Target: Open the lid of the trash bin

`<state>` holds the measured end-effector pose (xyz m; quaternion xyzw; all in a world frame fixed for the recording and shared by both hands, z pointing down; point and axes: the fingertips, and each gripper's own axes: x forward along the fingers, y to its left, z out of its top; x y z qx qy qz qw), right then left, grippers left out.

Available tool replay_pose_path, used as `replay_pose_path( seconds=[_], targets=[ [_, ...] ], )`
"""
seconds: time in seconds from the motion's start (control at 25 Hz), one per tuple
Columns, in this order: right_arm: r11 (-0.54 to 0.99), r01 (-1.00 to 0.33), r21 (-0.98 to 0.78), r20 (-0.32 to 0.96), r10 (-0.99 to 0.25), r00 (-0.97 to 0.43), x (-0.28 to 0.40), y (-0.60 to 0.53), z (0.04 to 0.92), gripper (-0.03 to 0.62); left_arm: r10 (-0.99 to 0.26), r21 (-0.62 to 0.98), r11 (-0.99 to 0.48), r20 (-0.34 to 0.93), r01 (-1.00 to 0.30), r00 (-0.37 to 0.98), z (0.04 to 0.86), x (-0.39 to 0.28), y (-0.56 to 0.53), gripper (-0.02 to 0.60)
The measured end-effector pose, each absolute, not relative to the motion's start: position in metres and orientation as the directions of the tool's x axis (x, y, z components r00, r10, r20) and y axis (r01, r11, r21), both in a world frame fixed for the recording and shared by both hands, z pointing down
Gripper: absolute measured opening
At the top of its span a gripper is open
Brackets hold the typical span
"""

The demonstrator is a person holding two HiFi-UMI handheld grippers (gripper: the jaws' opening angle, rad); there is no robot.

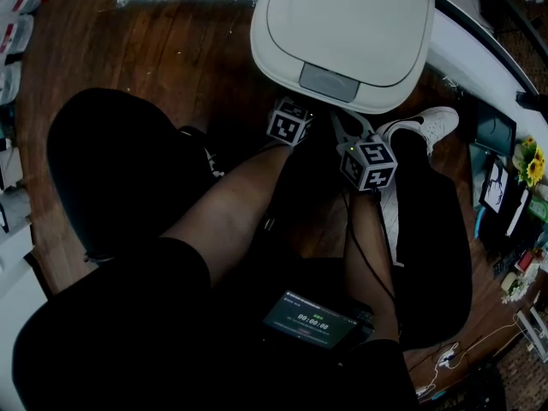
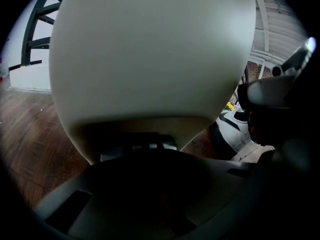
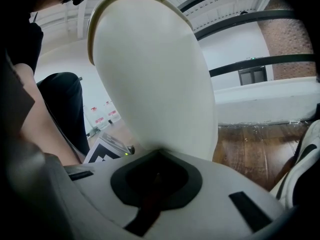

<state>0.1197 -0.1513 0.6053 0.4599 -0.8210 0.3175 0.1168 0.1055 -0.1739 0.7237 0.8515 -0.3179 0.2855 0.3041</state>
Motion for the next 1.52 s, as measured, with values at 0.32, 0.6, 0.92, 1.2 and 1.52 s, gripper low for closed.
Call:
replay_pose_path(
  seconds=[0.32, 0.6, 0.92, 1.2, 1.52],
  targets=[
    [0.363, -0.822, -0.439, 0.492, -0.668, -0.558, 0.115, -0.148, 0.606, 0.025, -0.377, 0.314, -0.597, 0.702, -0.738, 0.604, 0.725, 0.102, -0.177, 0.034],
    [0.370, -0.832, -0.412, 0.503, -0.670, -0.547, 0.120, -0.148, 0.614, 0.025, -0.369, 0.362, -0.570, 0.689, -0.738, 0.624, 0.726, 0.107, -0.176, 0.034],
    [0.366, -0.826, -0.429, 0.504, -0.662, -0.555, 0.119, -0.146, 0.616, 0.025, -0.384, 0.315, -0.578, 0.709, -0.752, 0.592, 0.732, 0.102, -0.180, 0.034],
    [0.355, -0.824, -0.442, 0.517, -0.650, -0.557, 0.118, -0.143, 0.621, 0.025, -0.390, 0.300, -0.563, 0.725, -0.770, 0.567, 0.738, 0.098, -0.181, 0.034],
    [0.334, -0.814, -0.475, 0.516, -0.644, -0.565, 0.120, -0.140, 0.625, 0.025, -0.365, 0.293, -0.556, 0.754, -0.777, 0.546, 0.742, 0.101, -0.181, 0.032]
  ],
)
